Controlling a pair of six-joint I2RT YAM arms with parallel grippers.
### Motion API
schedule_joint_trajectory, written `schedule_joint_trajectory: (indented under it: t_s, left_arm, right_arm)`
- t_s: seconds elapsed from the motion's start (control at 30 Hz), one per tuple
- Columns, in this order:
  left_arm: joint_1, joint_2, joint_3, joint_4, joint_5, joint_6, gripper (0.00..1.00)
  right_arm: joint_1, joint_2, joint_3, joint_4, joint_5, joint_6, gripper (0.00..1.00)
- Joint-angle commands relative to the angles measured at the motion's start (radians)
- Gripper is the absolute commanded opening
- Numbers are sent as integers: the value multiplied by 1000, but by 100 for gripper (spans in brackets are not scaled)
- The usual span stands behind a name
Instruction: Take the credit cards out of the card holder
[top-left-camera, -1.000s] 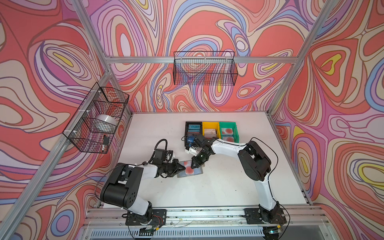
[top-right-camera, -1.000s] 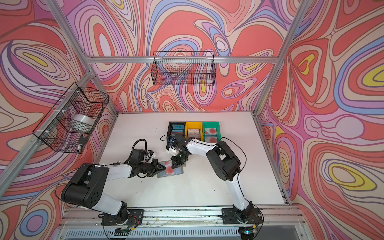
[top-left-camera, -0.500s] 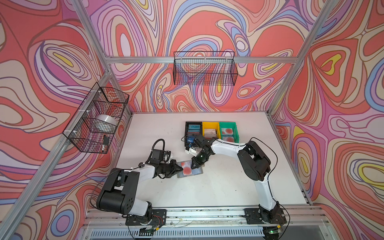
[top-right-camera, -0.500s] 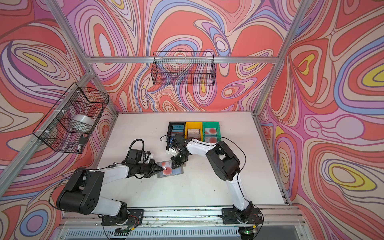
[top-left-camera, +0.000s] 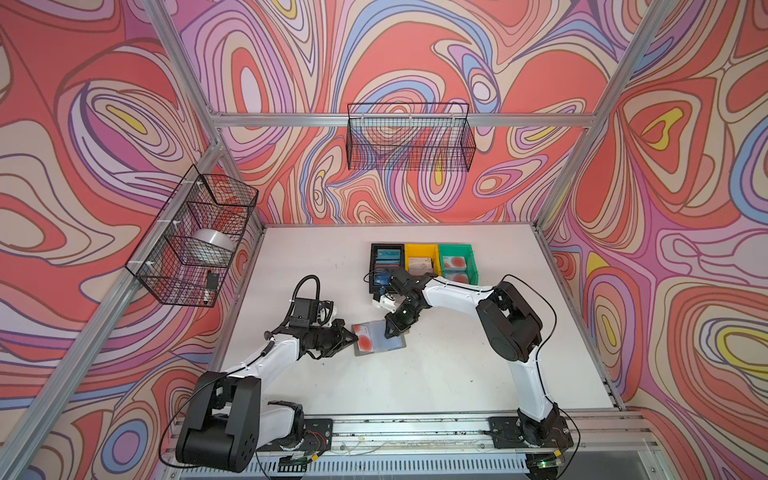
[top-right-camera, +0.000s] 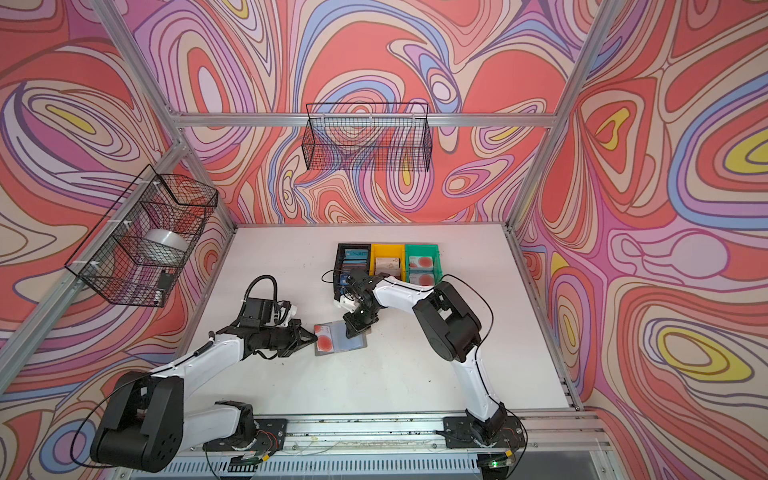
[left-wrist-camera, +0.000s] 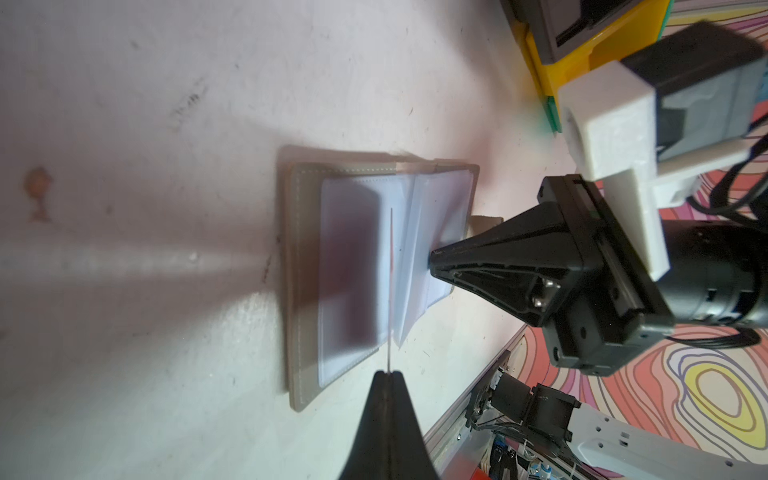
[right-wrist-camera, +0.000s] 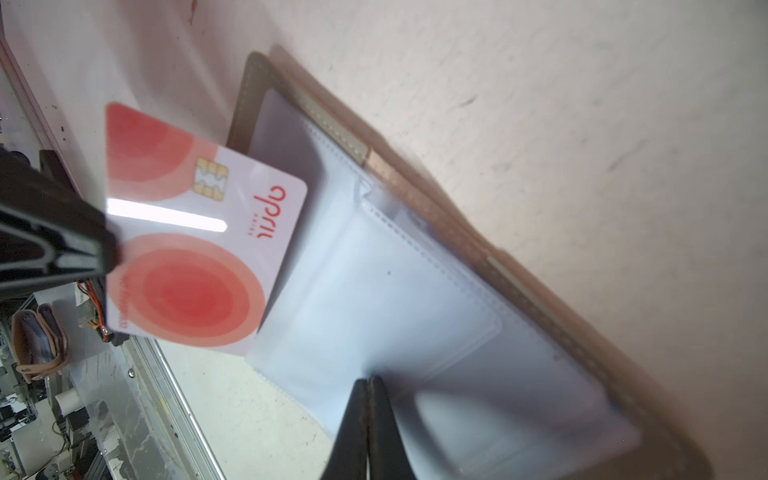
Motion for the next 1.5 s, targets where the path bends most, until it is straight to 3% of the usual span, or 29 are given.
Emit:
schedule_joint_trajectory:
  t_s: [0.0,0.17,0.37,0.43,0.5,0.63,1.1,1.27,1.47]
  left_arm:
    - [7,-48,65,-42,19,-6,0]
    - [8,-107,89,-25,57,-38,0]
    - [7,-179,61,86,103,-79,0]
    - [7,-193,29,166,118,-113,0]
    - [6,-195,-39,301,147,-183,0]
    - [3,-170,-114,572,178,-308,0]
    - [-127,-32,-83,825,111,-377,0]
    - [-145,44,-85,958,116,-434,0]
    - [-151,53,-78,975,107,-437,0]
  right_arm:
    - [-12,-68,7,-32,19,-8,6]
    - [-61,-128,3,-40,-120,-7,17]
    - [-243,-193,-52,24,-516,10,25]
    - [-295,-194,-59,40,-665,8,28]
    - [-308,-181,-45,21,-740,-9,29]
    - [-307,-163,-35,17,-792,-30,29]
    - [-305,-99,-29,65,-805,9,29]
    - [-305,-82,-23,55,-794,-2,29]
    - [-305,-67,-29,55,-779,-2,29]
